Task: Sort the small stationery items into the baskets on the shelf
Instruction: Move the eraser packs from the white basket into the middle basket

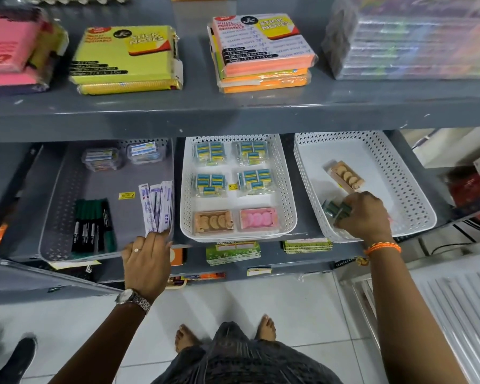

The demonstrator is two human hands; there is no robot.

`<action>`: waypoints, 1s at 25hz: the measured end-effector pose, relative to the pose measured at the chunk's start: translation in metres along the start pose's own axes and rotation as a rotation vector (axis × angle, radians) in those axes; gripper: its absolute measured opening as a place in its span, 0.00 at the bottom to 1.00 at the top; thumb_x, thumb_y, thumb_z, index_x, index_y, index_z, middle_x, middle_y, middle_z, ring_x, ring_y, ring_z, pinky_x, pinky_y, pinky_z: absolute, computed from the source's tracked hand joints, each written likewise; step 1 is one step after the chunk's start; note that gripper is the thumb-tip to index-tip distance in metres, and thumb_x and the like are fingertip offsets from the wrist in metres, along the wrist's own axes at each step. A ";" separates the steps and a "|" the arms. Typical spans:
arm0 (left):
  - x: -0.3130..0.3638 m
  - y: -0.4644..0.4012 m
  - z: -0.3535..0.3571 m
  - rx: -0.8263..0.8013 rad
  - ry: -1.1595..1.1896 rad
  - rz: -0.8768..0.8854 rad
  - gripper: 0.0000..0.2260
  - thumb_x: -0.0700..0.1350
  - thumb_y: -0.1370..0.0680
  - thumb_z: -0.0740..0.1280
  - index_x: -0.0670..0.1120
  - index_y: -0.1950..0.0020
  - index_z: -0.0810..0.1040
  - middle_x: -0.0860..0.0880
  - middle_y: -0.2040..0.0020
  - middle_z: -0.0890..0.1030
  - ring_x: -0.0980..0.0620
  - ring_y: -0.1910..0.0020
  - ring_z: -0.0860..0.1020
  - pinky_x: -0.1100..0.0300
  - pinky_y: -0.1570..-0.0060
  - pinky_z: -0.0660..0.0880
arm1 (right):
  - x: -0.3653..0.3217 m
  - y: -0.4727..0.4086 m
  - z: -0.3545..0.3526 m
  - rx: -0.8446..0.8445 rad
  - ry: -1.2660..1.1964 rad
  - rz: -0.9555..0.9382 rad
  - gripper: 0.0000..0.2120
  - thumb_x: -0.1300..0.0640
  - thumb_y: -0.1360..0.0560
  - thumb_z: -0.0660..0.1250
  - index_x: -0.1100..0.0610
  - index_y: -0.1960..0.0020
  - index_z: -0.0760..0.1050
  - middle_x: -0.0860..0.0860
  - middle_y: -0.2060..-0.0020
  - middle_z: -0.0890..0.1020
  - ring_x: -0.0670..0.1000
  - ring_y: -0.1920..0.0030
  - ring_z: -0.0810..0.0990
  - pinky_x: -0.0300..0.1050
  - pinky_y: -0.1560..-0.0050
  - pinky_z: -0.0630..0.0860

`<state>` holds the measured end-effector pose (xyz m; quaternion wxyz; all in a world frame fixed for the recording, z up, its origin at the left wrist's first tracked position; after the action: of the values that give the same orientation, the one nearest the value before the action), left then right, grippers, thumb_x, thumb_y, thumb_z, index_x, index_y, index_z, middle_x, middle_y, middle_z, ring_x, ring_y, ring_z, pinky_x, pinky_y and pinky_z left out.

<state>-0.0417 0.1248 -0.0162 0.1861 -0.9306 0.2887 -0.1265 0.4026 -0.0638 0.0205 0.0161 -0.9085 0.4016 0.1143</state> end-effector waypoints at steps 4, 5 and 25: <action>0.000 0.001 0.002 0.003 0.002 0.003 0.07 0.43 0.24 0.63 0.42 0.48 0.75 0.41 0.58 0.80 0.39 0.61 0.77 0.44 0.57 0.70 | 0.000 0.004 -0.025 0.151 -0.107 -0.018 0.25 0.56 0.44 0.82 0.59 0.47 0.83 0.62 0.52 0.82 0.63 0.55 0.81 0.46 0.53 0.78; 0.001 0.001 0.002 0.004 0.005 0.002 0.07 0.43 0.24 0.63 0.42 0.48 0.75 0.41 0.58 0.80 0.39 0.61 0.78 0.44 0.57 0.70 | 0.001 0.006 -0.030 0.183 -0.137 -0.013 0.27 0.56 0.44 0.82 0.58 0.47 0.83 0.61 0.51 0.82 0.63 0.54 0.81 0.46 0.52 0.77; 0.004 0.001 -0.001 0.064 0.000 -0.005 0.06 0.45 0.22 0.60 0.45 0.51 0.74 0.45 0.61 0.77 0.41 0.63 0.76 0.46 0.58 0.71 | -0.253 -0.018 0.007 -0.167 -0.310 -0.524 0.30 0.53 0.40 0.81 0.53 0.39 0.80 0.53 0.43 0.81 0.53 0.42 0.80 0.45 0.39 0.76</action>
<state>-0.0395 0.1217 -0.0155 0.2157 -0.9248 0.2824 -0.1361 0.2496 0.1334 0.0688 0.0316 -0.9510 0.1359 0.2760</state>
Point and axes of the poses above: each hand's wrist, its own y-axis away from the middle knuckle, its own z-axis out of the palm, x = y × z, the point moved 9 cm from there along -y, towards the middle knuckle
